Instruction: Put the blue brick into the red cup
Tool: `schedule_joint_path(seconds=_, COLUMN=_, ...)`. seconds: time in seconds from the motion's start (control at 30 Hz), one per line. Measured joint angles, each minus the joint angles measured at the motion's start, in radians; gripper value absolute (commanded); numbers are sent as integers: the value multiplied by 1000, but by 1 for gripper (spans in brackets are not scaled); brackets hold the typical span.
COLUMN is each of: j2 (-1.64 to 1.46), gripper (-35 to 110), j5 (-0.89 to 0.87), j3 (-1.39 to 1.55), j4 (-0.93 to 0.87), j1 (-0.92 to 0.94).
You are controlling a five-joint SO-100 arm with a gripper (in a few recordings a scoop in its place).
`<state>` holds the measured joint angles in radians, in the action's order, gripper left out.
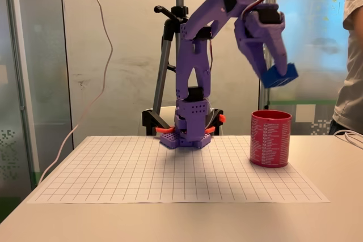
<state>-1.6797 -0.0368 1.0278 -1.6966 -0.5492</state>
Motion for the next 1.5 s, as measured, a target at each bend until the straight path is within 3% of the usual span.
schedule_joint_path(seconds=0.3, j2=-241, gripper=0, j5=-2, j3=230, j4=-11, j1=-399)
schedule_joint_path(seconds=0.47, j2=-311, gripper=0, j5=-43, j3=371, j4=-11, j1=-526)
schedule_joint_path(seconds=1.07, j2=-425, gripper=0, j5=-170, j3=676, j4=31, j1=-601)
schedule_joint_path(seconds=1.5, j2=-423, gripper=0, j5=-89, j3=770, j4=97, j1=-494)
